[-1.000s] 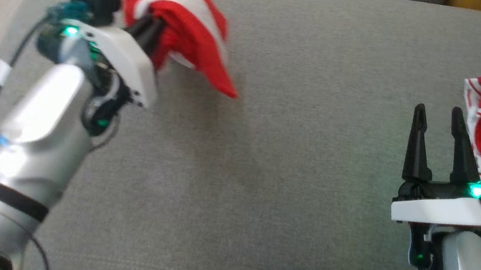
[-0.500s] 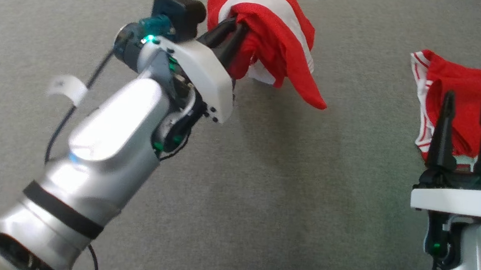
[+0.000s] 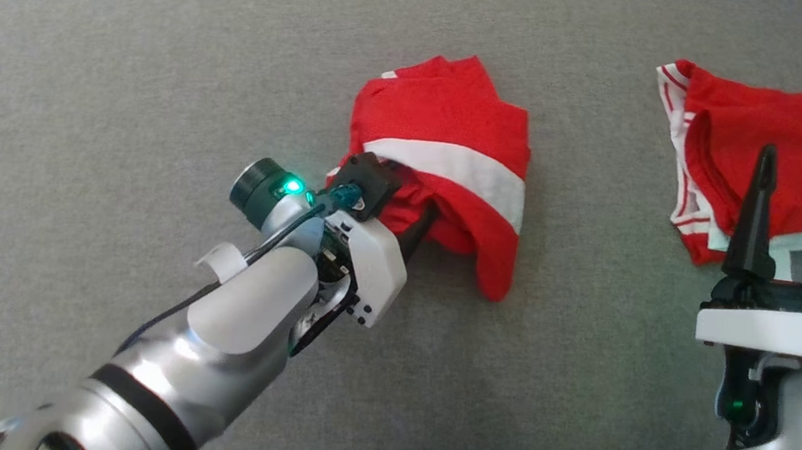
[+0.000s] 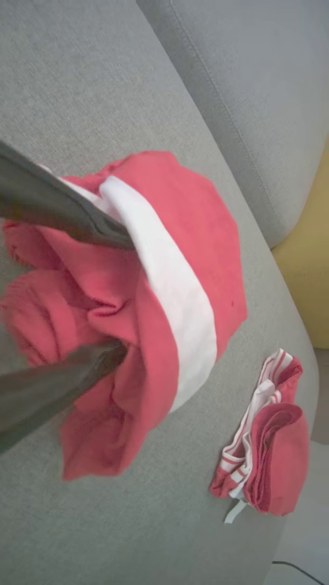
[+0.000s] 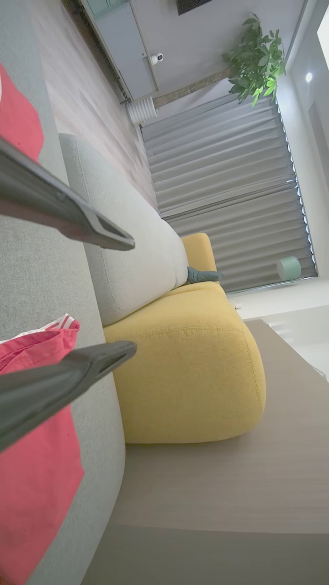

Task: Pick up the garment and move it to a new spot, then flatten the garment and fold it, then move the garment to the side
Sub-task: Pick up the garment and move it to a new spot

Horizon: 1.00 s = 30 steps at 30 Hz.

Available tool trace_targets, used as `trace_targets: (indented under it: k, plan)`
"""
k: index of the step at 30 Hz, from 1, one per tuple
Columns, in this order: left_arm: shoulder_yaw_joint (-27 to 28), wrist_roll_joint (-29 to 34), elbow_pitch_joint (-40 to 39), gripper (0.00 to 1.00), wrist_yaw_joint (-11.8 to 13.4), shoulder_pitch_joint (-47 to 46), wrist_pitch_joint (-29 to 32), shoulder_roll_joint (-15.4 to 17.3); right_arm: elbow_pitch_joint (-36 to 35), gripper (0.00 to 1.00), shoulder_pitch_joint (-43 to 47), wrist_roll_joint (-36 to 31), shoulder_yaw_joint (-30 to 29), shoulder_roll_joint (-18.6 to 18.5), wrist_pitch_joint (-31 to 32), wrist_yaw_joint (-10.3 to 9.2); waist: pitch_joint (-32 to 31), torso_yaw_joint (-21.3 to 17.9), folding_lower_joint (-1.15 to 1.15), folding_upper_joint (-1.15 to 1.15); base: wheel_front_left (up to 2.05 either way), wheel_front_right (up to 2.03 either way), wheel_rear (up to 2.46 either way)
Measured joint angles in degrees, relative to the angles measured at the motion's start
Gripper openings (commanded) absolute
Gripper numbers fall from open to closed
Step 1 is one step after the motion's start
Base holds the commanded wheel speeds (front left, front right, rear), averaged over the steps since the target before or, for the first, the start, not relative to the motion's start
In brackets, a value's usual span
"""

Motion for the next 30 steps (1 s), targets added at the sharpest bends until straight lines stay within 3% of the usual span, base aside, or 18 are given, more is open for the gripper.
trace_targets:
  k: [6,11,19,24,30]
  plan:
    - [2.7,-2.9,1.0,1.0,1.2,1.1,-5.4,-0.9,0.2,1.0,0.1,0.0,0.0,0.0,0.0,0.0,-1.0,2.7,0.0,0.0,0.0,0.0,0.0]
    - [6.1,-4.5,-2.0,1.0,2.5,4.2,-7.4,0.4,0.7,1.0,0.5,-0.6,0.2,0.0,0.0,0.0,-2.3,5.9,0.0,0.0,0.0,0.0,0.0]
    - [17.5,-5.0,-17.4,1.0,7.5,13.1,-7.9,5.8,2.2,1.0,4.1,-0.7,0.5,0.0,0.0,0.0,-4.9,10.9,0.0,0.0,0.0,0.0,0.0]
    - [24.3,-3.8,-26.2,1.0,8.1,21.5,-8.0,6.2,2.5,1.0,5.3,-0.6,1.0,0.0,0.0,0.0,-6.5,12.5,0.0,0.0,0.0,0.0,0.0]
    - [32.4,-0.3,-32.6,1.0,7.8,34.1,-8.0,4.2,4.2,1.0,7.3,-0.6,2.3,0.1,0.0,0.0,-7.6,13.7,0.0,0.0,0.0,0.0,0.0]
